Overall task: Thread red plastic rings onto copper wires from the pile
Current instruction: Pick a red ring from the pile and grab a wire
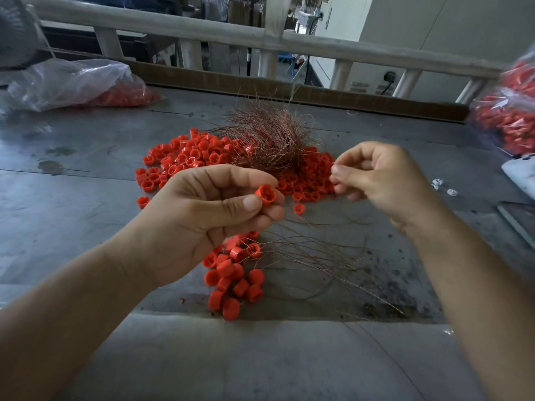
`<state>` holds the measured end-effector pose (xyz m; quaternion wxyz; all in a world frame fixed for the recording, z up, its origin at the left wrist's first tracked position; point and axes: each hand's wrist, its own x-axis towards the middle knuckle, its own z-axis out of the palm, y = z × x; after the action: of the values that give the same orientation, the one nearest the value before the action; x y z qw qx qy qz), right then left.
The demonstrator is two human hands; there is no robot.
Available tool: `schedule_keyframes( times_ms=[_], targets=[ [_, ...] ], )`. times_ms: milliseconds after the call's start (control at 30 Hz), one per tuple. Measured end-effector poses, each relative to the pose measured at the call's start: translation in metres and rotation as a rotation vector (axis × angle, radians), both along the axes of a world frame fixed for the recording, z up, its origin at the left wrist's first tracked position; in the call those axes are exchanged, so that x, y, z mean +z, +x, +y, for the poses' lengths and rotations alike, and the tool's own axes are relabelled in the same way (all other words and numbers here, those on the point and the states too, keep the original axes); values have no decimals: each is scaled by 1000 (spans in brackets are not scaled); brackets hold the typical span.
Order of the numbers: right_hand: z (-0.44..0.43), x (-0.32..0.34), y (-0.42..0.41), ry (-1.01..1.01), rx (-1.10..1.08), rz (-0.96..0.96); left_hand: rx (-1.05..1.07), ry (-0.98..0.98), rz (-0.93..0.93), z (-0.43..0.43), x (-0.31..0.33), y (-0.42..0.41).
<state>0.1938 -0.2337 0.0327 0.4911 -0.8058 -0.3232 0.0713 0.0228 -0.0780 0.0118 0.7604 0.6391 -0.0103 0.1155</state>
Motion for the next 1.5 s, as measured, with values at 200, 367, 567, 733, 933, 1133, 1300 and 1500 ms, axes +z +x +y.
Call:
schedule_keyframes(
  times_ms=[200, 367, 567, 733, 933, 1133, 1300, 1500],
  targets=[
    [2, -24, 20, -401, -73, -356, 6, -8, 1, 1, 3, -2],
    [9, -32, 15, -389, -4, -434, 21, -24, -7, -3, 6, -3],
    [14, -39, 16, -463, -15, -498, 14, -68, -16, -3, 5, -2],
    [11, -36, 17, -488, 16, -512, 19, -162, -12, -4, 6, -2],
    [1, -4, 5, -25, 115, -2, 63, -137, 31, -4, 5, 0],
    [7, 4, -33, 294, 489, 399, 105, -98, 51, -6, 6, 0],
    [8, 2, -46, 270, 556, 371, 122, -95, 67, -6, 6, 1],
    [10, -1, -51, 280, 506, 254, 137, -61, 70, -7, 5, 1]
  ],
)
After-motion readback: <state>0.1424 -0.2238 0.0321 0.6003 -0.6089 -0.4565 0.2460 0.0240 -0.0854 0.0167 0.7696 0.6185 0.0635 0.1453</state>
